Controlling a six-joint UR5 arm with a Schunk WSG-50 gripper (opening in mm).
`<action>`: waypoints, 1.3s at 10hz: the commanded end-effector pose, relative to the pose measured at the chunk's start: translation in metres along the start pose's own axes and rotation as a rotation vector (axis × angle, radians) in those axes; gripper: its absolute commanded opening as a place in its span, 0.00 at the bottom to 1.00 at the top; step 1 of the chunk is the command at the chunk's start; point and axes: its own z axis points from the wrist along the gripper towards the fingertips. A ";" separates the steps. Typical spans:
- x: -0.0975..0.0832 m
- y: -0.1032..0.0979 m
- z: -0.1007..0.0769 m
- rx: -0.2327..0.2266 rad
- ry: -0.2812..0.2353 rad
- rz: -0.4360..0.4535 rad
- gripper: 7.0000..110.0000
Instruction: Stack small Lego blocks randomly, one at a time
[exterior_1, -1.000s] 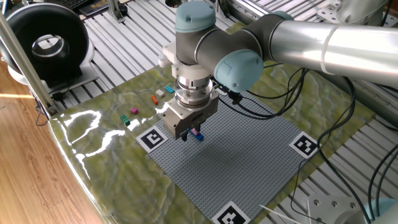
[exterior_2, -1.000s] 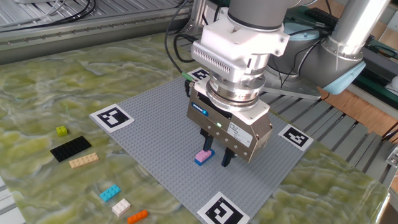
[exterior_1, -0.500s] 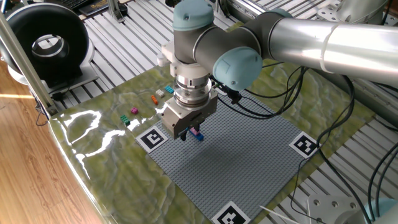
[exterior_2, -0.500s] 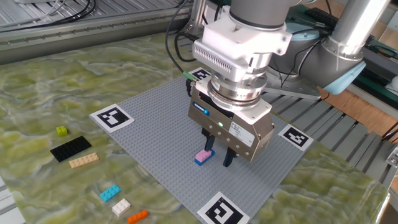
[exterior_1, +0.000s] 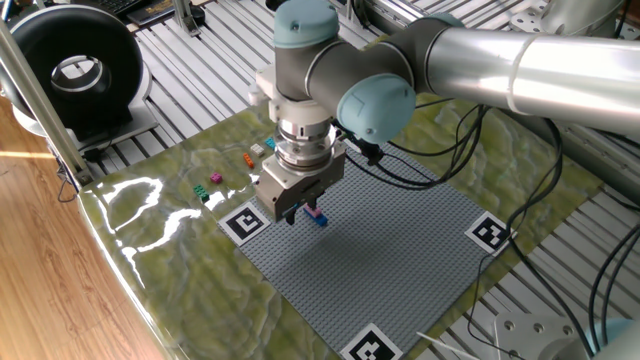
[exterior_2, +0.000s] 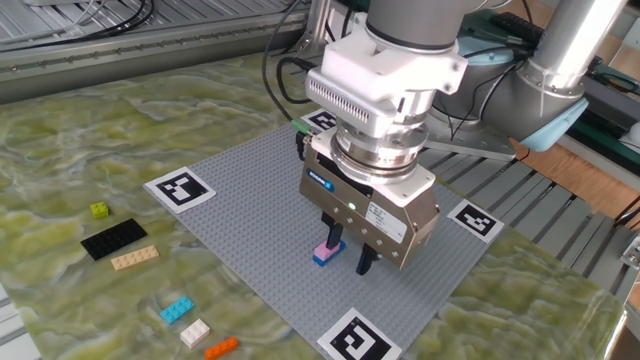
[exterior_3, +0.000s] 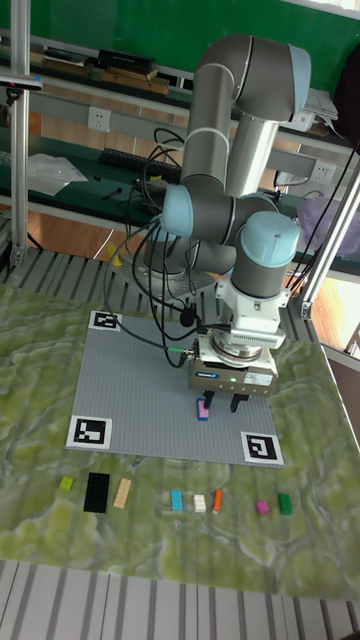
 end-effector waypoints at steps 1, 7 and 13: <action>-0.005 0.003 0.004 -0.010 -0.006 0.010 0.36; 0.004 0.007 -0.013 -0.002 0.025 0.025 0.15; 0.004 -0.007 -0.006 -0.007 0.011 -0.005 0.15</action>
